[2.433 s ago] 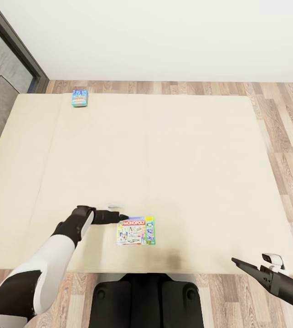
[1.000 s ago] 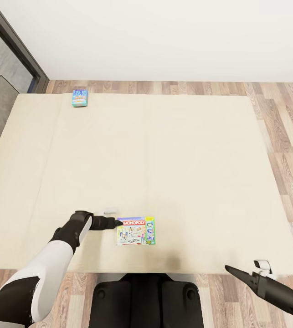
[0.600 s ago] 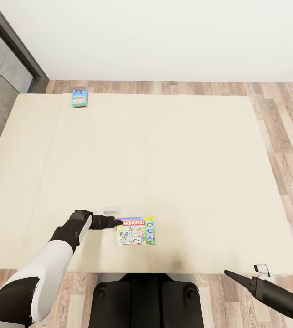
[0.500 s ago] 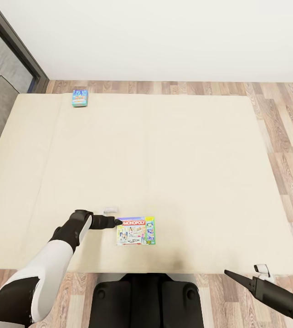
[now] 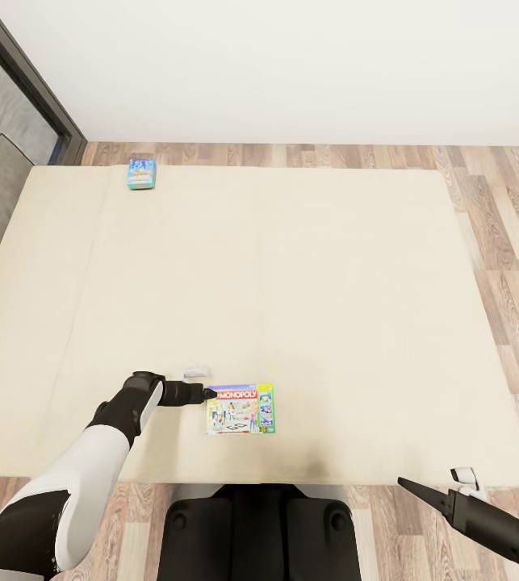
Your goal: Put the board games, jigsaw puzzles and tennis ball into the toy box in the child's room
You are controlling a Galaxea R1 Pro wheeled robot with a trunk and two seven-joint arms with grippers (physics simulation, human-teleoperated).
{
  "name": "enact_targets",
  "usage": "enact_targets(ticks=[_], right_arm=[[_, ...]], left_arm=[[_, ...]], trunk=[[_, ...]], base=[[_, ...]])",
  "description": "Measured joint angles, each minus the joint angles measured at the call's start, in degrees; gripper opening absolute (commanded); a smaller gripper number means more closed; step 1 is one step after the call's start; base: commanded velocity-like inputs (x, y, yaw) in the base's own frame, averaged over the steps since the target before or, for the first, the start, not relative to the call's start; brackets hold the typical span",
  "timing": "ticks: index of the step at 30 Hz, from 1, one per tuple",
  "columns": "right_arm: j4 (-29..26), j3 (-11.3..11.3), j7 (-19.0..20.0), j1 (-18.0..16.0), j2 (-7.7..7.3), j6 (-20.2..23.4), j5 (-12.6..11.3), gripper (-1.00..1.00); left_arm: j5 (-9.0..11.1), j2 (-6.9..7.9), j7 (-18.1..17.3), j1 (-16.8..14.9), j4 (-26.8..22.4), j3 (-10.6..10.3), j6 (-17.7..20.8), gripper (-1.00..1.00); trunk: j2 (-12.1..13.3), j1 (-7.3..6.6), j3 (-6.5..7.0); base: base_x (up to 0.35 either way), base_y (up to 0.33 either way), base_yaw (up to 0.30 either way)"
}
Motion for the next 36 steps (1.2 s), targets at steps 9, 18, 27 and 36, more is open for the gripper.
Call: enact_targets(ticks=[9, 18, 27, 36], right_arm=[[-0.04, -0.05, 0.0, 0.04, 0.0, 0.04, -0.02, 1.0], [-0.04, -0.14, 0.0, 0.06, 0.0, 0.12, -0.08, 1.0], [0.11, -0.13, 0.0, 0.07, -0.02, 0.14, -0.01, 1.0], [0.14, -0.15, 0.0, 0.08, -0.08, 0.13, 0.0, 1.0]], left_arm=[[0.0, 0.0, 0.0, 0.0, 0.0, 0.0, 0.0, 1.0], [0.0, 0.0, 0.01, 0.0, 0.0, 0.0, 0.0, 1.0], [0.0, 0.0, 0.01, 0.0, 0.0, -0.01, 0.0, 1.0], [0.0, -0.03, 0.03, 0.0, 0.02, 0.0, -0.01, 1.0]], trunk=[[0.0, 0.0, 0.0], [0.0, 0.0, 0.0], [0.0, 0.0, 0.0], [0.0, 0.0, 0.0]], base=[[0.0, 0.0, 0.0], [0.0, 0.0, 0.0], [0.0, 0.0, 0.0], [0.0, -0.079, 0.0]])
